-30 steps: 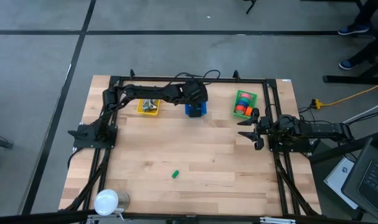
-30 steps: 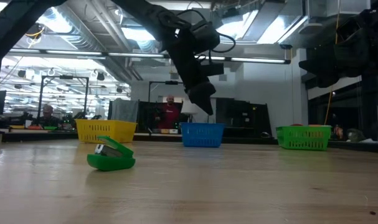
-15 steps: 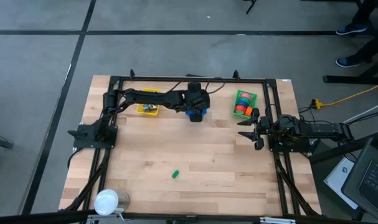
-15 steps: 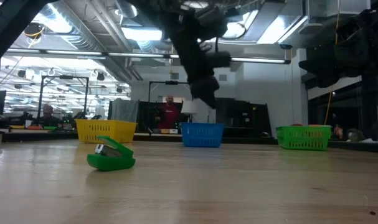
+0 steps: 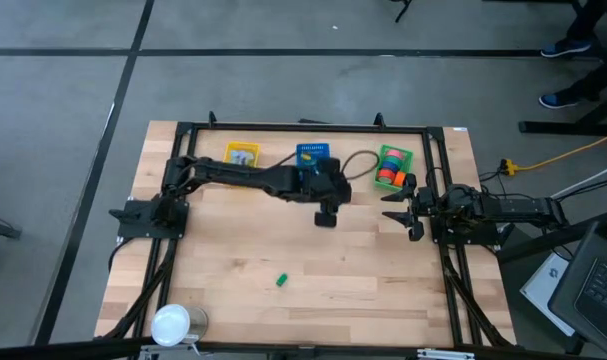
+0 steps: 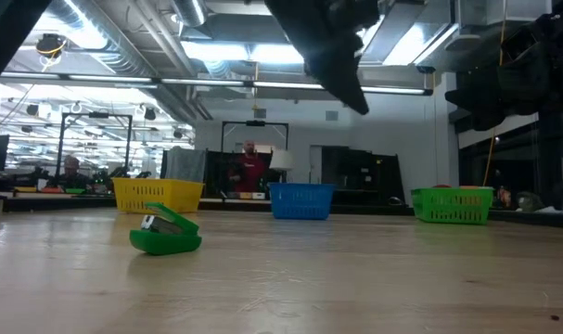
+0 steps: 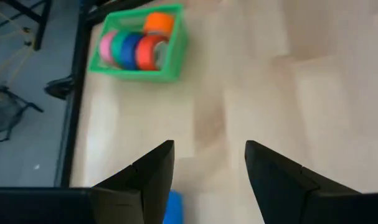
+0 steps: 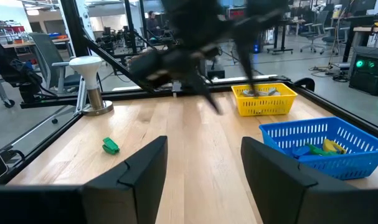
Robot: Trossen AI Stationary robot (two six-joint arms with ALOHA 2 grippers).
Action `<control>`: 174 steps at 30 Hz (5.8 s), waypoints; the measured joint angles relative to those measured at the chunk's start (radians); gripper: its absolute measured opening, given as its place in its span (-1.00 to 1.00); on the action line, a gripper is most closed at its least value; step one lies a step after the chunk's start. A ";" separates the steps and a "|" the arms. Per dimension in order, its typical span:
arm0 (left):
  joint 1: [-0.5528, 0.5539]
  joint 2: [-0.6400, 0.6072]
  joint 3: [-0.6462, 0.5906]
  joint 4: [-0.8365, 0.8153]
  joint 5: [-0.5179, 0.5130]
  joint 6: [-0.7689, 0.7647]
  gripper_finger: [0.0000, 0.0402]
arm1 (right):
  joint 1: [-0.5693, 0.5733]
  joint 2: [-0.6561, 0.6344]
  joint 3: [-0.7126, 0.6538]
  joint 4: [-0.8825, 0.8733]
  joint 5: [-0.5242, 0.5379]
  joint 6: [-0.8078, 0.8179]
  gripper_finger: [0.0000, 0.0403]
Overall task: Pick and place Stapler, Stapler remover, tape
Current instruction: Put the green stapler into the blue basket
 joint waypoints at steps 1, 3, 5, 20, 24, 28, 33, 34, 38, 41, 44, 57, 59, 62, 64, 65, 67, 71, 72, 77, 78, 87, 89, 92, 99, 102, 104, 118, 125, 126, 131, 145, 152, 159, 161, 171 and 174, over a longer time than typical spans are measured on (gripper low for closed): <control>-0.016 -0.004 0.000 -0.008 0.001 -0.015 -0.03 | 0.000 0.000 0.000 0.000 0.000 0.000 0.04; -0.046 -0.009 0.001 -0.035 0.006 -0.057 -0.03 | 0.000 0.000 0.000 0.000 0.000 0.000 0.04; -0.075 -0.014 0.001 -0.096 0.030 -0.103 -0.03 | 0.000 0.000 0.000 0.000 0.000 0.000 0.04; -0.277 -0.020 0.001 -0.315 0.011 -0.570 -0.04 | 0.000 0.000 0.000 0.000 0.000 0.000 0.04; -0.313 -0.020 0.000 -0.461 0.018 -0.785 -0.04 | 0.000 0.000 0.000 0.000 0.000 0.000 0.04; -0.364 -0.020 0.000 -0.578 0.026 -0.955 -0.04 | 0.000 0.000 0.000 0.000 0.000 0.000 0.04; -0.432 -0.020 0.000 -0.588 0.032 -1.104 -0.03 | 0.000 0.000 0.000 0.000 0.000 0.000 0.04; -0.440 -0.020 0.000 -0.588 0.035 -1.155 -0.03 | 0.000 0.000 0.000 0.000 0.000 0.000 0.04; -0.452 -0.020 0.000 -0.588 0.096 -1.342 -0.03 | 0.000 0.000 0.000 0.000 0.000 0.000 0.04; -0.461 -0.020 0.000 -0.588 0.086 -1.381 -0.03 | 0.000 0.000 0.000 0.000 0.000 0.000 0.05; -0.464 -0.020 0.000 -0.588 0.083 -1.440 -0.03 | 0.000 0.000 0.000 0.000 0.000 0.000 0.05; -0.499 0.102 -0.001 -0.562 0.110 -1.545 -0.03 | 0.000 0.000 0.000 0.000 0.000 0.000 0.05; -0.496 0.135 -0.002 -0.564 0.127 -1.568 -0.03 | 0.000 0.000 0.000 0.000 0.000 0.000 0.05; -0.493 0.175 -0.002 -0.565 0.174 -1.568 -0.03 | 0.000 0.000 0.000 0.000 0.000 0.000 0.05; -0.491 0.199 -0.002 -0.565 0.180 -1.566 -0.03 | 0.000 0.000 0.000 0.000 0.000 0.000 0.05; -0.490 0.207 -0.002 -0.565 0.181 -1.557 -0.03 | 0.000 0.000 0.000 0.000 0.000 0.000 0.05; -0.484 0.220 -0.002 -0.563 0.183 -1.538 -0.03 | 0.000 0.000 0.000 0.000 0.000 0.000 0.05; -0.474 0.232 0.001 -0.561 0.184 -1.513 -0.06 | 0.000 0.000 0.000 0.000 0.000 0.000 0.05; -0.474 0.233 0.001 -0.561 0.185 -1.512 -0.09 | 0.000 0.000 0.000 0.000 0.000 0.000 0.05; -0.471 0.234 0.002 -0.550 0.202 -1.514 -0.40 | 0.000 0.000 0.000 0.000 0.000 0.000 0.05; -0.471 0.234 0.002 -0.547 0.210 -1.514 -0.49 | 0.000 0.000 0.000 0.000 0.000 0.000 0.05; -0.466 0.229 0.000 -0.570 0.229 -1.427 -0.71 | 0.000 0.000 0.000 0.000 0.000 0.000 0.04; -0.460 0.218 -0.003 -0.575 0.234 -1.404 -0.71 | 0.000 0.000 0.000 0.000 0.000 0.000 0.04; -0.445 0.188 -0.003 -0.578 0.226 -1.358 -0.71 | 0.000 0.000 0.000 0.000 0.000 0.000 0.04; -0.376 0.100 -0.002 -0.581 0.158 -1.230 -0.71 | 0.000 0.000 0.000 0.000 0.000 0.000 0.04; -0.339 0.066 -0.001 -0.576 0.121 -1.170 -0.71 | 0.000 0.000 0.000 0.000 0.000 0.000 0.04; -0.313 0.050 -0.001 -0.574 0.099 -1.125 -0.71 | 0.000 0.000 0.000 0.000 0.000 0.000 0.04; -0.143 0.014 -0.001 -0.472 0.022 -0.832 -0.71 | 0.000 0.000 0.000 0.000 0.000 0.000 0.04; -0.063 0.014 0.000 -0.373 0.030 -0.707 -0.71 | 0.000 0.000 0.000 0.000 0.000 0.000 0.04; -0.051 0.014 0.000 -0.373 0.034 -0.694 -0.71 | 0.000 0.000 0.000 0.000 0.000 0.000 0.04; 0.016 0.013 0.000 -0.355 0.034 -0.648 -0.71 | 0.000 0.000 0.000 0.000 0.000 0.000 0.04; 0.180 0.016 0.000 -0.213 -0.016 -0.563 -0.71 | 0.000 0.000 0.000 0.000 0.000 0.000 0.05; 0.242 0.018 0.000 -0.165 -0.076 -0.563 -0.68 | 0.000 0.000 0.000 0.000 0.000 0.000 0.05; 0.273 0.018 0.000 -0.119 -0.079 -0.563 -0.60 | 0.000 0.000 0.000 0.000 0.000 0.000 0.05; 0.282 0.018 0.000 -0.113 -0.088 -0.563 -0.59 | 0.000 0.000 0.000 0.000 0.000 0.000 0.05; 0.291 0.019 0.000 -0.086 -0.219 -0.553 -0.58 | 0.000 0.000 0.000 0.000 0.000 0.000 0.05; 0.289 0.019 0.000 -0.086 -0.217 -0.528 -0.57 | 0.000 0.000 0.000 0.000 0.000 0.000 0.05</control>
